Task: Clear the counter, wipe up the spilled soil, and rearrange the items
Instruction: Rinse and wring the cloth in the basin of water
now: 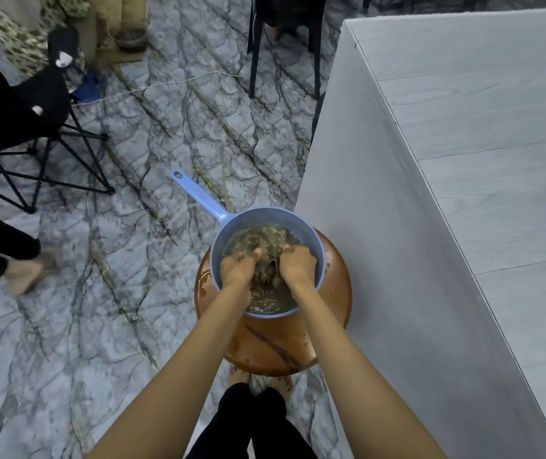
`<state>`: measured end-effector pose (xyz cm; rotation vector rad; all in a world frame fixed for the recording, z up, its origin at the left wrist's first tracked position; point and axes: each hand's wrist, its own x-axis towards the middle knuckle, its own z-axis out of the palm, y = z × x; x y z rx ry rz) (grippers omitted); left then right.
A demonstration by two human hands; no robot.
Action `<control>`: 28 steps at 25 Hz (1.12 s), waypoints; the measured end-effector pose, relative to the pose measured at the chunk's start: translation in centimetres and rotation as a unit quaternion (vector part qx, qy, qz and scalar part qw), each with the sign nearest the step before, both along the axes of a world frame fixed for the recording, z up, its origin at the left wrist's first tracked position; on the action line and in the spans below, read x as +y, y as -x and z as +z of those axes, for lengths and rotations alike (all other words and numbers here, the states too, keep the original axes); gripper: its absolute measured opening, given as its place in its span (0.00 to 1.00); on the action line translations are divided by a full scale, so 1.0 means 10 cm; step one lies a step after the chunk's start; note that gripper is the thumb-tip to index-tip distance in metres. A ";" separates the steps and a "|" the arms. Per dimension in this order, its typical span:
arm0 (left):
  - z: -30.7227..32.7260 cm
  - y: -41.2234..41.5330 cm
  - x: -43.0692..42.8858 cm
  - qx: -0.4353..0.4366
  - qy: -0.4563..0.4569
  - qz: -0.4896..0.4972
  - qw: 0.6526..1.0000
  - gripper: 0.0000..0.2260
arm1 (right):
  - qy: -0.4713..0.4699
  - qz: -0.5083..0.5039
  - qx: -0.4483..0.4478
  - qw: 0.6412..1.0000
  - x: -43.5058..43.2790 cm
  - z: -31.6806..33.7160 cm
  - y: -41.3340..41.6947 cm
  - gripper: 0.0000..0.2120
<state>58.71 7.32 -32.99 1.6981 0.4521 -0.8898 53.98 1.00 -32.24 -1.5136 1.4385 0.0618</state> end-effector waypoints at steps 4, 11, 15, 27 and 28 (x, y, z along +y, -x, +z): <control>0.00 -0.03 -0.06 0.018 -0.015 0.062 0.998 0.20 | -0.086 -0.039 -0.043 0.995 -0.04 0.05 0.04 0.16; -0.02 0.07 0.00 0.008 0.045 0.045 0.998 0.20 | -0.118 -0.074 -0.084 0.987 -0.01 -0.05 0.01 0.20; -0.02 0.04 -0.02 0.012 0.058 0.147 0.987 0.09 | -0.101 -0.073 -0.071 0.990 -0.03 -0.01 0.03 0.15; 0.06 0.01 -0.09 -0.103 -0.095 -0.054 0.989 0.26 | -0.013 0.000 -0.034 0.999 0.00 0.01 0.05 0.18; 0.06 0.02 -0.09 -0.126 -0.109 -0.089 0.982 0.25 | -0.010 0.015 -0.028 0.999 0.01 0.01 0.06 0.18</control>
